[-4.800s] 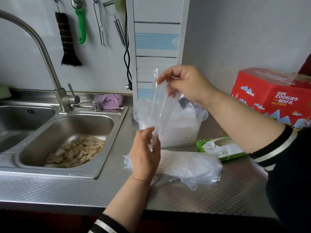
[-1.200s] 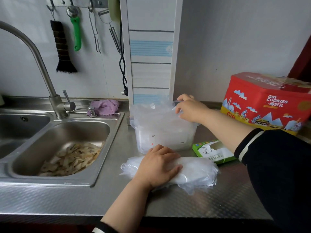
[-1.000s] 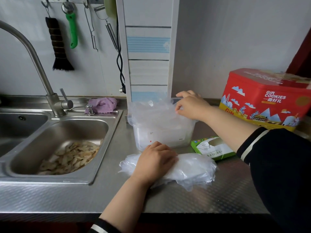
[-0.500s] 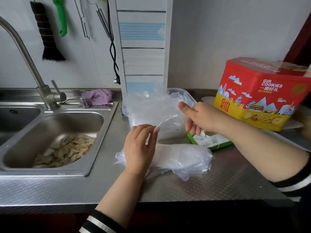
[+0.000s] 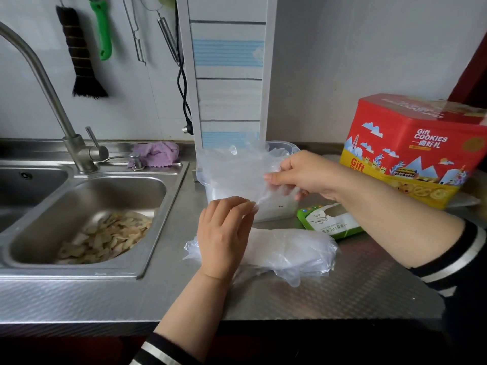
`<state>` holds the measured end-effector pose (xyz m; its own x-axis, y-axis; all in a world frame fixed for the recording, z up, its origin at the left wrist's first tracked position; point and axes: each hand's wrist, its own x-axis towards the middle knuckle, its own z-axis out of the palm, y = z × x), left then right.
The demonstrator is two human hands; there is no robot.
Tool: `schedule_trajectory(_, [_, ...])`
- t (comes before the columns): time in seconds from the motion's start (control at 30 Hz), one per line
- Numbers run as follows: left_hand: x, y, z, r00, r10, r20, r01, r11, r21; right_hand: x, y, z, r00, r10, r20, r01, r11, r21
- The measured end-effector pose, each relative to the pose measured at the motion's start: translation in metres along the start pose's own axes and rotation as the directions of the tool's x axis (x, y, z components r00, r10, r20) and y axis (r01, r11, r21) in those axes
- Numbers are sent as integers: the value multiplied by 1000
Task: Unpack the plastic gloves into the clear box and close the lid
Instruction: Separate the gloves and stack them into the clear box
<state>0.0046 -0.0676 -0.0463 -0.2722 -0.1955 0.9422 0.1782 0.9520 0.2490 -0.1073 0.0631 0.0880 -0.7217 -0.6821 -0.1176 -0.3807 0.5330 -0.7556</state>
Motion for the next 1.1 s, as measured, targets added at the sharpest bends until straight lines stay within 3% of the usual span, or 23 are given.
schedule_trajectory(0.07, [1, 2, 0, 1000, -17, -26, 17, 1000, 1, 2, -10, -3, 987, -147, -69, 144, 989, -37])
schedule_trajectory(0.17, [1, 4, -1, 997, -34, -68, 34, 999, -2, 4, -32, -13, 930, -329, -167, 340, 939, 46])
schedule_trajectory(0.33, [-1, 8, -2, 1000, -24, -9, 23, 999, -44, 27, -56, -42, 832, -408, -377, 491, 857, 155])
schedule_trajectory(0.47, [-1, 13, -2, 969, 121, 218, -95, 987, -127, 53, -41, -40, 867, -249, -432, 372, 900, 228])
schedule_trajectory(0.57, [-2, 12, 0, 909, 142, 391, -88, 985, -151, 64, -23, -26, 909, -122, -399, 233, 942, 242])
schedule_trajectory(0.67, [-3, 10, 1, 878, 110, 466, -51, 989, -136, 72, -8, -20, 928, 7, -371, 45, 991, 130])
schedule_trajectory(0.77, [-4, 8, 3, 847, 70, 527, -16, 994, -106, 80, 0, -23, 948, 58, -313, -90, 992, -88])
schedule_trajectory(0.83, [-5, 6, 5, 809, 55, 586, -2, 996, -91, 84, 2, -23, 963, 57, -265, -131, 953, -272])
schedule_trajectory(0.93, [-8, 3, 8, 729, 31, 684, 19, 998, -65, 83, 2, -19, 953, 40, -302, -211, 802, -559])
schedule_trajectory(1.0, [-10, 2, 9, 692, 24, 721, 20, 998, -52, 81, 3, -16, 934, 36, -355, -276, 702, -657])
schedule_trajectory(1.1, [-12, 1, 12, 693, 27, 721, 16, 998, -53, 79, 5, -15, 918, 35, -394, -329, 623, -710])
